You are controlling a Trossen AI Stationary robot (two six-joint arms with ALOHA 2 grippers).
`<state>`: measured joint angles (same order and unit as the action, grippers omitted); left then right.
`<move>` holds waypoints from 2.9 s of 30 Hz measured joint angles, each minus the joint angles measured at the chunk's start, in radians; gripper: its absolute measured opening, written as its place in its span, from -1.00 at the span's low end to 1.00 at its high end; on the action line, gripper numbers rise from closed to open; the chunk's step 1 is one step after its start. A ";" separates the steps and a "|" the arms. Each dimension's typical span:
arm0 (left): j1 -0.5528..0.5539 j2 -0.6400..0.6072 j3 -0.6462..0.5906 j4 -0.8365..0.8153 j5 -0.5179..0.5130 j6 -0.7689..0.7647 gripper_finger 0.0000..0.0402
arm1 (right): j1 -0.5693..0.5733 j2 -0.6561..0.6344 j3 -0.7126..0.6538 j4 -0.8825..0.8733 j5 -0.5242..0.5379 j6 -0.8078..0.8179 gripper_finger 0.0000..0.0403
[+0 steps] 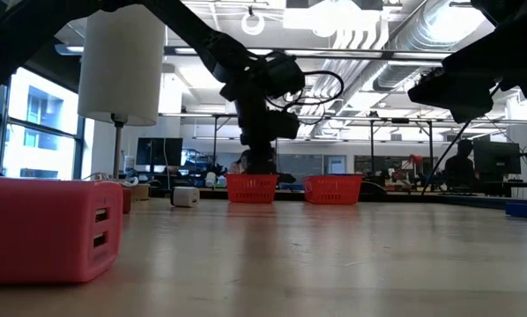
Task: Pick & Place Office items
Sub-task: Put the light blue timer into the left red bin, then put the green charger adapter into the right red bin
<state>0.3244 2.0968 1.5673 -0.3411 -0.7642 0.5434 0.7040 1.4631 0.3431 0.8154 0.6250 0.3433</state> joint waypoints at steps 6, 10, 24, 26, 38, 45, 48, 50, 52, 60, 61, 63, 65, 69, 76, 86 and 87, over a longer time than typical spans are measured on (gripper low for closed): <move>0.000 0.000 0.000 -0.009 0.006 0.038 -0.48 | 0.000 0.000 0.000 0.000 0.000 0.000 0.14; 0.004 0.000 0.000 -0.009 0.005 0.030 -0.48 | 0.001 0.000 0.000 -0.004 0.000 0.000 0.14; 0.029 0.000 0.000 -0.030 0.063 -0.064 -0.48 | 0.001 0.000 0.000 -0.026 -0.014 0.000 0.14; 0.029 0.000 0.000 -0.028 0.064 -0.053 -0.48 | 0.001 0.000 0.000 -0.026 -0.014 0.000 0.14; 0.028 0.000 0.000 -0.029 0.081 -0.039 -0.48 | 0.001 0.000 0.000 -0.027 -0.015 0.000 0.14; 0.028 0.000 0.000 -0.029 0.090 -0.039 -0.47 | 0.001 0.000 0.000 -0.027 -0.015 0.000 0.14; 0.028 0.000 0.000 -0.029 0.090 -0.041 -0.40 | 0.001 0.000 0.000 -0.027 -0.015 0.000 0.14; 0.028 0.000 0.000 -0.028 0.090 -0.043 -0.31 | 0.001 0.000 0.000 -0.027 -0.015 0.000 0.14; 0.028 0.000 0.000 -0.028 0.087 -0.043 -0.21 | 0.001 0.000 0.000 -0.027 -0.015 0.000 0.14; 0.022 0.000 0.000 -0.008 -0.007 0.066 -0.05 | 0.001 0.000 0.000 -0.028 -0.015 0.000 0.14; 0.019 0.000 0.000 0.000 -0.022 0.073 -0.05 | 0.001 0.000 0.000 -0.028 -0.015 0.000 0.14; 0.009 0.000 0.001 0.024 -0.039 0.093 -0.05 | 0.001 0.000 0.000 -0.028 -0.015 0.000 0.14; -0.005 0.000 0.001 0.047 -0.045 0.116 -0.05 | 0.001 0.000 0.000 -0.028 -0.015 0.000 0.14; -0.032 0.000 0.001 0.107 -0.063 0.175 -0.05 | 0.001 0.000 0.000 -0.029 -0.015 0.000 0.14; -0.077 -0.010 0.001 0.190 -0.188 0.303 -0.05 | 0.001 0.000 0.000 -0.039 -0.015 0.000 0.14; -0.142 -0.094 0.002 0.163 -0.193 0.205 -0.05 | 0.001 0.000 0.000 -0.043 -0.021 0.003 0.14; -0.156 -0.107 0.002 0.146 -0.198 0.188 -0.05 | 0.001 0.000 0.000 -0.043 -0.024 0.003 0.14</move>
<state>0.1685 1.9898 1.5688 -0.1950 -0.9622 0.7311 0.7048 1.4631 0.3428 0.7719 0.6007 0.3466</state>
